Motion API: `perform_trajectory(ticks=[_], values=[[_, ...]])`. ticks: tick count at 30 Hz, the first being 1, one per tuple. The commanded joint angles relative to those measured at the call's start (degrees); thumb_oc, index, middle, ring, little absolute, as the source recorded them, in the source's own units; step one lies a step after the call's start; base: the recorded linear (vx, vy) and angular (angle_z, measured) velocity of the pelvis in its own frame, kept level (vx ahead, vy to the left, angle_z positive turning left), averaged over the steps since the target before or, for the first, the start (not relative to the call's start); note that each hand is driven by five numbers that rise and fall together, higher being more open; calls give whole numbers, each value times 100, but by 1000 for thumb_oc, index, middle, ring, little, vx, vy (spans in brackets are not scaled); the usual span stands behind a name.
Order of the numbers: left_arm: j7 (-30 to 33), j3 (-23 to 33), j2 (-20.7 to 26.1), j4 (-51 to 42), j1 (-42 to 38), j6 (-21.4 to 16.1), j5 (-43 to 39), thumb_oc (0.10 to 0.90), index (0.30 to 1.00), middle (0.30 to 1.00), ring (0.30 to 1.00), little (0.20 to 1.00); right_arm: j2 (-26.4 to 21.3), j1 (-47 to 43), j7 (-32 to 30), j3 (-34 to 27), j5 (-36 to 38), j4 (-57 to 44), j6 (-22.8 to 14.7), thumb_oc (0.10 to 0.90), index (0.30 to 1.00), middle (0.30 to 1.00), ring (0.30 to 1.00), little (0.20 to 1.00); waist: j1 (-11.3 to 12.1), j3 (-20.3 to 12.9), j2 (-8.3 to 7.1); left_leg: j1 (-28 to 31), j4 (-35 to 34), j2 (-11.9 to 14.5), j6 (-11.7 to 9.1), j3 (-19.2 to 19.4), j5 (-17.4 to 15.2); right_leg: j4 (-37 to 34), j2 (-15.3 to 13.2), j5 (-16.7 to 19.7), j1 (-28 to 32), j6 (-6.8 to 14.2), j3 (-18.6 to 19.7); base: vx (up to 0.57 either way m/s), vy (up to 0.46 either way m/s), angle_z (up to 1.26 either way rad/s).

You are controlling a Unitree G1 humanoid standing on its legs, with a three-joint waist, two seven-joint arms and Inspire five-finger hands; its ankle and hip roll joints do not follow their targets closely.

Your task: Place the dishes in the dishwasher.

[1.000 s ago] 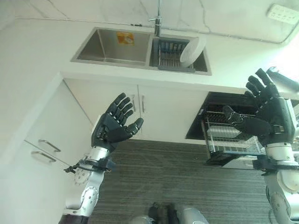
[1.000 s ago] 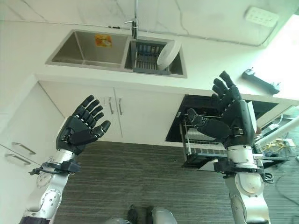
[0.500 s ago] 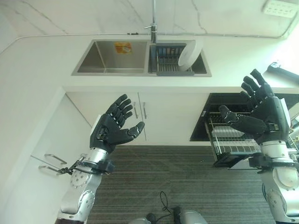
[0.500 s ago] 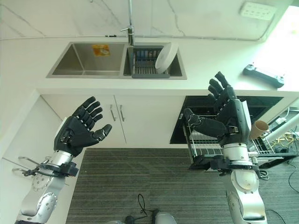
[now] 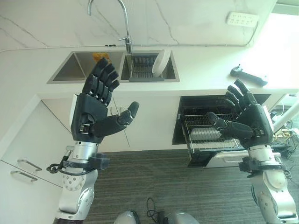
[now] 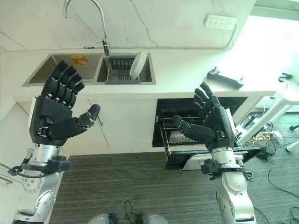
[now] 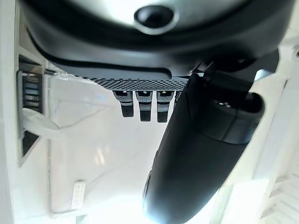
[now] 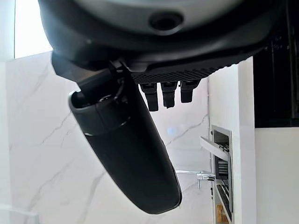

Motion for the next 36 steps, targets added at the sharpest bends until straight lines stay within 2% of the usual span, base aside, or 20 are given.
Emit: perform_trajectory(ticks=[1,4,8,12,16,17,19,21,23,24,25,26,28,30,32,33,36], values=[[196,332,73,-263,-266,-677,95,800,900,900,900,900,-341,-200,149,-339,-5,-458,-503,800,900,900,900,900,9,-326,167,-328,759,68,-131,-217,641,-349,223,92,825,-380,611,209,170,-18],[181,415,73,-313,-181,-712,243,800,900,900,900,900,-470,-114,353,-495,82,-533,-367,800,900,900,900,900,23,-444,153,-350,759,106,-52,97,225,-349,94,-69,1031,-297,544,292,255,-40],[202,461,247,-291,-322,-649,214,800,900,900,900,900,-504,-27,380,-527,34,-569,-302,800,900,900,900,900,32,-567,122,-230,759,-47,164,276,-15,-349,-71,-134,1269,-177,522,256,230,-13],[98,413,318,-339,-644,-593,439,800,900,900,900,900,-315,-133,287,-406,-98,-598,-378,800,900,900,900,900,70,-631,20,-3,759,-361,373,94,-261,-349,-322,333,1226,22,295,265,203,-2],[-144,345,261,-433,-709,-497,550,800,900,900,900,900,-178,-177,141,-387,-306,-608,-474,800,900,900,900,900,109,-672,-33,61,759,-490,484,70,-353,-349,-336,564,1299,98,208,203,127,20],[-186,297,263,-460,-727,-430,594,800,900,900,900,900,-141,-189,134,-381,-318,-625,-490,800,900,900,900,900,101,-671,-39,78,759,-517,517,63,-376,-349,-312,695,1324,135,215,179,123,16],[-278,214,305,-494,-748,-232,576,800,900,900,900,900,-113,-160,169,-419,-298,-681,-523,800,900,900,900,900,43,-674,-18,173,759,-534,594,41,-452,-347,-218,1202,1399,241,221,196,148,9],[-370,141,311,-452,-759,-82,529,800,900,900,900,900,-72,-108,363,-406,-211,-695,-410,800,900,900,900,900,3,-625,13,374,759,-583,659,58,-564,605,-234,1660,1071,333,78,189,177,2],[-428,136,300,-449,-711,-17,503,800,900,900,900,900,-66,-55,469,-374,-132,-702,-392,800,900,900,900,900,12,-553,78,509,759,-580,696,21,-631,1537,-287,1814,752,349,-91,171,152,-10],[-428,141,271,-438,-688,20,561,800,900,900,900,900,-76,-108,582,-308,-34,-668,-317,800,900,900,900,900,14,-475,108,614,759,-587,694,-55,-651,1892,-360,1806,388,300,-100,251,53,-34],[-383,171,336,-438,-734,157,405,800,900,900,900,900,-160,-256,506,-232,31,-530,-306,800,900,900,900,900,44,-388,104,694,759,-610,644,-150,-638,1351,-468,1530,144,204,-187,246,-24,-36],[-371,165,353,-445,-750,193,345,800,900,900,900,900,-177,-284,486,-233,60,-513,-329,800,900,900,900,900,47,-368,96,717,759,-621,631,-173,-642,1016,-500,1462,132,179,-223,236,-109,-38],[-389,99,320,-376,-800,127,351,800,900,900,900,900,-143,-311,492,-290,37,-478,-706,800,900,900,900,900,-16,-223,105,872,759,-593,587,-264,-744,-207,-669,1527,150,136,-352,165,-170,-15],[-350,16,260,-394,-861,25,557,800,900,900,900,900,-103,-346,515,-325,70,-484,-935,800,900,900,900,900,-138,-55,39,976,759,-668,574,-302,-892,-349,-896,1553,-360,181,-126,95,-217,-10],[-340,-58,265,-417,-987,22,715,800,900,900,900,900,-81,-443,508,-392,9,-496,-919,800,900,900,900,900,-235,23,-9,1072,759,-746,588,-387,-1071,-349,-1069,1819,-829,278,208,198,-280,-23],[-390,-53,293,-459,-1017,71,625,800,900,900,900,900,-72,-455,479,-439,35,-532,-836,800,900,900,900,900,-256,41,-8,1162,759,-732,589,-446,-1173,-349,-1106,1841,-899,299,328,282,-311,16],[-471,-27,309,-518,-987,185,344,800,900,900,900,900,-73,-455,388,-476,355,-500,-670,800,900,900,900,900,-237,-45,-63,1247,759,-668,531,-455,-1202,-349,-1110,1487,-765,330,308,256,-335,72]])
